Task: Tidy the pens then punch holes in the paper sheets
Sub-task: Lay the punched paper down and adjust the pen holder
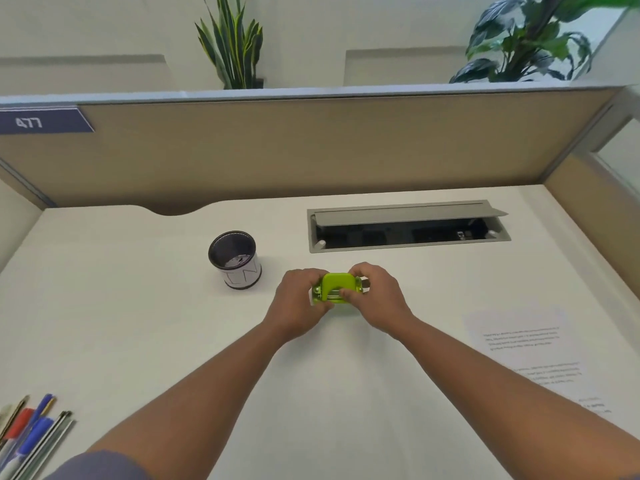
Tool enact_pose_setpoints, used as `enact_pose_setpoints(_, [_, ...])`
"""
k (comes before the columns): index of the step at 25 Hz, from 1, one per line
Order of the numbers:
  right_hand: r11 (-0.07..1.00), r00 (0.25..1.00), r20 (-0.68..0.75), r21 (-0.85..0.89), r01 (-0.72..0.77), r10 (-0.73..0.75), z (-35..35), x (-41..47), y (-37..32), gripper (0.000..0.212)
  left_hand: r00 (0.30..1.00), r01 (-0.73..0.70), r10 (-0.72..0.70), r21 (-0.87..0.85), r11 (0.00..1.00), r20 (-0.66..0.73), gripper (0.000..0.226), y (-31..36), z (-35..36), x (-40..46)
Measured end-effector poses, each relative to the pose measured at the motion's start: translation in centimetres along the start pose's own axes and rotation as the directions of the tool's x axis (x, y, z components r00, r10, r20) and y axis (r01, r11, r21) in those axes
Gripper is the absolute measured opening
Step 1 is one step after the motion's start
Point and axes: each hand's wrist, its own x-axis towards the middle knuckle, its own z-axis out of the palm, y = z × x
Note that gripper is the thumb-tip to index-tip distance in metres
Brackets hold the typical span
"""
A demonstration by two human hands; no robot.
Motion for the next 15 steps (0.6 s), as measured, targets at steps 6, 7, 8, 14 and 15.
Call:
enact_pose_setpoints(6, [0.999, 0.999, -0.039, -0.048, 0.017, -0.019, 1.9, 3.9, 1.5, 0.03, 0.999, -0.016, 0.014, 0.059, 0.998, 0.03, 0.036, -2.1, 1.0, 4.2])
enact_pose_setpoints(7, [0.998, 0.999, -0.034, -0.054, 0.015, -0.017, 2.2, 4.1, 1.8, 0.029, 0.999, -0.012, 0.01, 0.053, 0.999, 0.041, 0.035, -2.4, 1.3, 4.4])
enact_pose_setpoints(8, [0.998, 0.999, -0.029, -0.056, 0.016, -0.018, 2.4, 4.2, 2.1, 0.029, 0.998, -0.012, 0.01, 0.044, 0.999, 0.055, 0.035, -2.8, 1.5, 4.5])
enact_pose_setpoints(14, [0.998, 0.999, -0.033, -0.063, 0.014, -0.016, 3.1, 4.1, 3.0, 0.031, 0.998, -0.007, 0.004, 0.057, 0.998, 0.058, 0.037, -3.4, 2.2, 4.3])
enact_pose_setpoints(15, [0.998, 1.0, -0.028, -0.058, 0.002, -0.004, 3.0, 4.1, 2.9, 0.033, 0.998, 0.007, -0.011, 0.062, 0.998, 0.063, 0.038, -3.3, 2.2, 4.2])
